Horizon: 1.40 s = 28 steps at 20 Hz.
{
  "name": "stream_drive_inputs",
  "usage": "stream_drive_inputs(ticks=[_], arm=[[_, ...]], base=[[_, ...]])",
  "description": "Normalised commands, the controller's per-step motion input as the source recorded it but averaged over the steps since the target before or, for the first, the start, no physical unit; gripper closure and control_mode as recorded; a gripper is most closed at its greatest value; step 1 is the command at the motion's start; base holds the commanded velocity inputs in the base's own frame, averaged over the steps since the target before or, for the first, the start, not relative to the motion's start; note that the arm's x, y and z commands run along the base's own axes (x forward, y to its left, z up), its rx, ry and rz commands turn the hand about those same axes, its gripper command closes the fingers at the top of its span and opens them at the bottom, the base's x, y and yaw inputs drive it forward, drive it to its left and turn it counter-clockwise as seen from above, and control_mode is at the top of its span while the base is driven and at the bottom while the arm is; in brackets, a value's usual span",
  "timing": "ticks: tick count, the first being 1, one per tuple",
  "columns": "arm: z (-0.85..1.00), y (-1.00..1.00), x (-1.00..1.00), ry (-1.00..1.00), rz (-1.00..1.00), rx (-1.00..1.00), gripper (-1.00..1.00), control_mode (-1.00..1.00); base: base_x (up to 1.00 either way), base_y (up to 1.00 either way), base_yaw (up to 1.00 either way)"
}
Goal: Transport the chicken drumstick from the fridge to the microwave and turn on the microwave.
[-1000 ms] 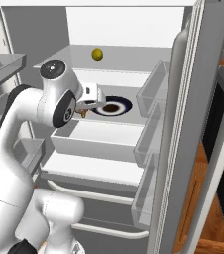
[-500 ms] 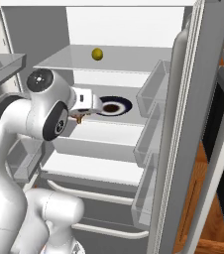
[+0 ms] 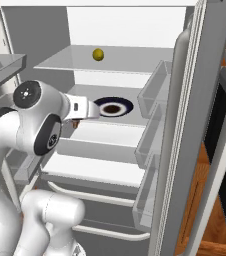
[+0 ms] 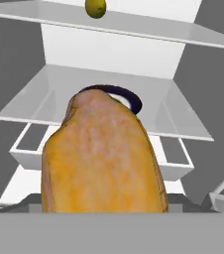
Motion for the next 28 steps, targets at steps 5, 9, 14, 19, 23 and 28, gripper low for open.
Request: stream_drive_inputs(ticks=[5,9,14,19,23,28], arm=[[0.08,0.05,-0.21,-0.08,-0.04,0.03,1.00,-1.00],[0.05,0.05,-0.23,-0.03,-0.04,0.00,1.00,-1.00],[0.06,0.12,-0.24,-0.05,-0.02,0.01,1.00,-1.00],[0.02,0.16,-0.28,-0.06,0.00,0.01,1.00,-1.00],[0.00,0.07,-0.29,-0.03,0.00,0.02,1.00,-1.00],[0.00,0.05,-0.21,-0.02,0.00,0.00,1.00,-1.00]], base=[[0.00,0.00,0.00],[0.00,0.00,0.00],[0.00,0.00,0.00],[0.00,0.00,0.00],[0.00,0.00,0.00],[0.00,0.00,0.00]])
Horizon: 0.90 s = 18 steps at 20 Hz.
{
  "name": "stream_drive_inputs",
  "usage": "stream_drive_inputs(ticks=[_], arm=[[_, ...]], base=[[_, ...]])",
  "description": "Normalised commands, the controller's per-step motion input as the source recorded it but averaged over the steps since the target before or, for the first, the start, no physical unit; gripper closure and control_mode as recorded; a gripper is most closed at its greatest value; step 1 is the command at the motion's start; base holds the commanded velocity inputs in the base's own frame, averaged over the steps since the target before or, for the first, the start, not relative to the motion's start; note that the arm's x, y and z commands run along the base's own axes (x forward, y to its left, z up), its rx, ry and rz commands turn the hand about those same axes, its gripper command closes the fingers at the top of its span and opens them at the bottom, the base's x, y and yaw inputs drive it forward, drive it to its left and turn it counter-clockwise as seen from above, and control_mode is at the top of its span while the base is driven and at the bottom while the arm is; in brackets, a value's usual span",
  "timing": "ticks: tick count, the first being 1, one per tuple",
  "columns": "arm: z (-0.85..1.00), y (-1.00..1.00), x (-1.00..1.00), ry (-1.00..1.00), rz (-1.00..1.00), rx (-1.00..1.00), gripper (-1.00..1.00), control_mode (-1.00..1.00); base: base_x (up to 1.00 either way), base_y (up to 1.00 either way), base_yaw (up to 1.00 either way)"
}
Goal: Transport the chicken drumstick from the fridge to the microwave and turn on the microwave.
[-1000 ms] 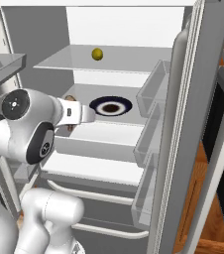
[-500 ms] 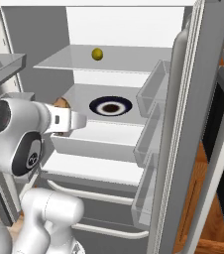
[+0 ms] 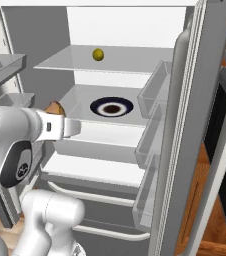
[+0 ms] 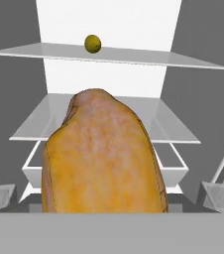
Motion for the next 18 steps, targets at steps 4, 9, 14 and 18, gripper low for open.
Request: stream_drive_inputs(ticks=[4,9,14,18], arm=[[0.00,0.00,-0.14,0.00,0.00,0.00,1.00,-1.00],[0.00,0.00,-0.02,0.00,0.00,0.00,1.00,-1.00],[0.00,0.00,-0.01,0.00,0.00,0.00,1.00,1.00],[0.00,0.00,0.00,0.00,0.00,0.00,1.00,1.00]], base=[[0.00,0.00,0.00],[0.00,0.00,0.00],[-0.04,0.00,0.00],[-0.36,0.00,0.00]])
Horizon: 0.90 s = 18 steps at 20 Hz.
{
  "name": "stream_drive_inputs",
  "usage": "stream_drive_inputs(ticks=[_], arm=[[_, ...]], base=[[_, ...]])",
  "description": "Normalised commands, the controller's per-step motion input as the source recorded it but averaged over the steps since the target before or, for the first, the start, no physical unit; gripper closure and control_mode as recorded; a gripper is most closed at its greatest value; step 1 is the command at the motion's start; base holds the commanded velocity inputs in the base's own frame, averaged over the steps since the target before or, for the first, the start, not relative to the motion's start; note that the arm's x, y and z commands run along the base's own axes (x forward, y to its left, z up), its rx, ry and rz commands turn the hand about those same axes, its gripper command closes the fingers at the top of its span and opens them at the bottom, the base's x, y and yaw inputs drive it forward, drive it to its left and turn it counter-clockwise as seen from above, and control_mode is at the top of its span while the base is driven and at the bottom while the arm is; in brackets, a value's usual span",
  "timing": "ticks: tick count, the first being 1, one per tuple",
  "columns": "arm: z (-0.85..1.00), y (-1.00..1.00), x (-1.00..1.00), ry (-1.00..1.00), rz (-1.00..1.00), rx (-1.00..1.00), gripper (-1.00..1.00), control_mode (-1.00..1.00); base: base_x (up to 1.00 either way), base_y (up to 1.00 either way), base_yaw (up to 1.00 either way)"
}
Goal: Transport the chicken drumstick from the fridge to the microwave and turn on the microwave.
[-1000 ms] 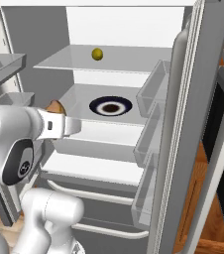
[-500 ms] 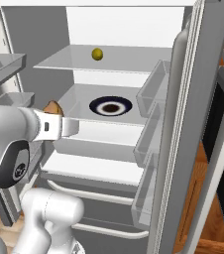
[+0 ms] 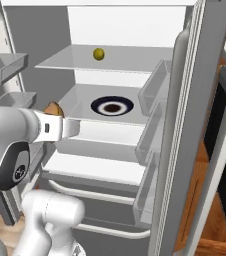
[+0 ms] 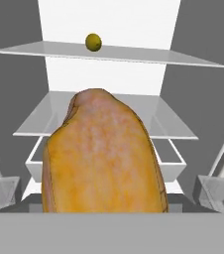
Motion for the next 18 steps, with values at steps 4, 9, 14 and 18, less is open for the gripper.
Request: stream_drive_inputs(ticks=[4,9,14,18], arm=[[0.00,0.00,0.00,0.00,0.00,0.00,1.00,1.00],[0.00,0.00,0.00,0.00,0.00,0.00,1.00,1.00],[0.00,0.00,0.00,0.00,0.00,0.00,1.00,1.00],[0.00,0.00,0.00,0.00,0.00,0.00,1.00,1.00]], base=[[-0.59,0.00,0.00],[-0.62,0.00,0.00],[-0.62,0.00,0.00],[-0.66,0.00,0.00]])
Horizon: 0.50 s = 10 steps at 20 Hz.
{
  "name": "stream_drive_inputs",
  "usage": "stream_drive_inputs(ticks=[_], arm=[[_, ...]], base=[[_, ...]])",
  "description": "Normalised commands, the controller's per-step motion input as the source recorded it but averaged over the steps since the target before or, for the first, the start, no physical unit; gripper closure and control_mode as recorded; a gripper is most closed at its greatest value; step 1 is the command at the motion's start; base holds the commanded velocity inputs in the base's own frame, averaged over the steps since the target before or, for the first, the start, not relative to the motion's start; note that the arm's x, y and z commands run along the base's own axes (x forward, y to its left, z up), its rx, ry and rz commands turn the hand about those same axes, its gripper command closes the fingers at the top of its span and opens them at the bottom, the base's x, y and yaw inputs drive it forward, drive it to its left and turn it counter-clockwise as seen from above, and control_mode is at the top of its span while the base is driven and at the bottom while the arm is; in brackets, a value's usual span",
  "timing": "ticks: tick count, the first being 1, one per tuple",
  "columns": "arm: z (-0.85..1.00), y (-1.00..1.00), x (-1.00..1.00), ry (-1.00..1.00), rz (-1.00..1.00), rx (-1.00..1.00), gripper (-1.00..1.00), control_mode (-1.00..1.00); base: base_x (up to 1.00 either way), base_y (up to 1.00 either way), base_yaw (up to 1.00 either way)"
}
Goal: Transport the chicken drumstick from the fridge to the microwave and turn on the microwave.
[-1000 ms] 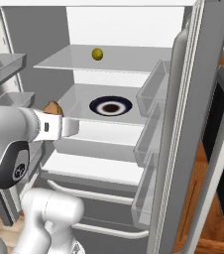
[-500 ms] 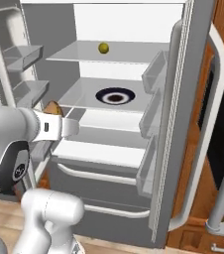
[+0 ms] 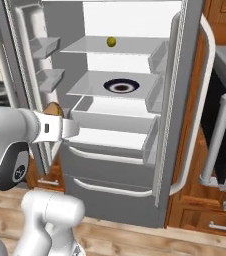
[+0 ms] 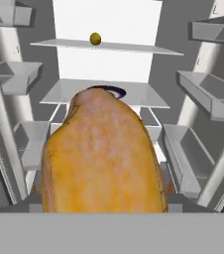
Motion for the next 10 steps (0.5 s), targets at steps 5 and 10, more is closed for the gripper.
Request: stream_drive_inputs(ticks=[5,10], arm=[[0.00,0.00,0.00,0.00,0.00,0.00,1.00,1.00],[0.00,0.00,0.00,0.00,0.00,0.00,1.00,1.00]], base=[[-0.58,0.00,0.00],[-0.24,-0.16,0.00]])
